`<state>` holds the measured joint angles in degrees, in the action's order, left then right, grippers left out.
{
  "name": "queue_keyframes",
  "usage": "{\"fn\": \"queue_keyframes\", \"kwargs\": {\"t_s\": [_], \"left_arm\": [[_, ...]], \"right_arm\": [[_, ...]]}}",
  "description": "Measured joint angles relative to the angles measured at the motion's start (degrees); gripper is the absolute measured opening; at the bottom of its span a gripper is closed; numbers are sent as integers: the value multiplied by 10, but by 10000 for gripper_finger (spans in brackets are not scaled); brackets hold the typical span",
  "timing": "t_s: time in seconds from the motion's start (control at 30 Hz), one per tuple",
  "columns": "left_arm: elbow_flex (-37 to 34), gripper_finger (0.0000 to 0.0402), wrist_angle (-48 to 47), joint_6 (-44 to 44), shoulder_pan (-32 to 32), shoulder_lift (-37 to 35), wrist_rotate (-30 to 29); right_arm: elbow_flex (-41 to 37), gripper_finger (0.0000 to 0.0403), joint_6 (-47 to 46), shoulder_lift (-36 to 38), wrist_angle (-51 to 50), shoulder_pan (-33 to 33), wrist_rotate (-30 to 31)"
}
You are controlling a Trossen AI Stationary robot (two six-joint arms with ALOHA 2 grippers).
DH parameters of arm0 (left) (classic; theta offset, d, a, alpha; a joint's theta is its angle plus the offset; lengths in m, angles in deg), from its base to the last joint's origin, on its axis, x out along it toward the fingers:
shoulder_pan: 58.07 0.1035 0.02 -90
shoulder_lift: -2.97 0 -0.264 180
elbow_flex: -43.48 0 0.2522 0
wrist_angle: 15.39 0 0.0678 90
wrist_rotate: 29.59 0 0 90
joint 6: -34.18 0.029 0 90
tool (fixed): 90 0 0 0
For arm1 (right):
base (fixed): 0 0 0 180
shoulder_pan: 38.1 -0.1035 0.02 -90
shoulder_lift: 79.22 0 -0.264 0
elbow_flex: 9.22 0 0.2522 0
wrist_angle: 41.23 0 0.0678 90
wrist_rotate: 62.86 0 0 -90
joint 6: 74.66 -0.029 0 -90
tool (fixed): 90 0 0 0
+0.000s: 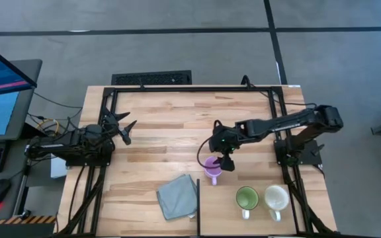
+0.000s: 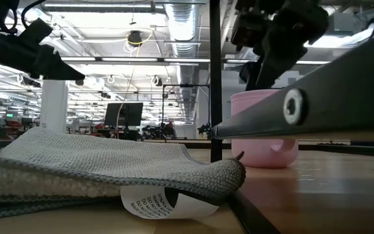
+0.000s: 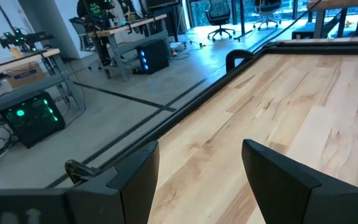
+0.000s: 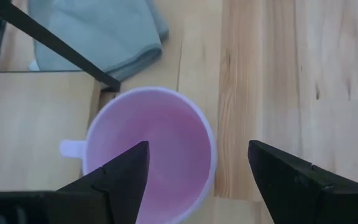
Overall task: Stack small to large cups/mugs on shelf
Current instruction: Put the pink mug on the shelf
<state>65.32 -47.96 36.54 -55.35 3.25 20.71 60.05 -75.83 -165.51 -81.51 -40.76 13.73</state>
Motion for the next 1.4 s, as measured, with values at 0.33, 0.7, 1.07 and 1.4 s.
{"fn": "queue_keyframes", "kwargs": {"t_s": [0.33,0.7,1.07,1.4], "left_arm": [[0,222,-2,1,0,0,0],[0,222,-2,0,0,0,0],[0,222,-3,0,0,0,1],[0,222,-3,0,0,0,1]], "right_arm": [[0,297,0,-54,7,0,0],[0,297,-1,-68,17,0,-2],[0,297,-64,-67,18,0,-1],[0,297,-47,-67,22,0,0]]}}
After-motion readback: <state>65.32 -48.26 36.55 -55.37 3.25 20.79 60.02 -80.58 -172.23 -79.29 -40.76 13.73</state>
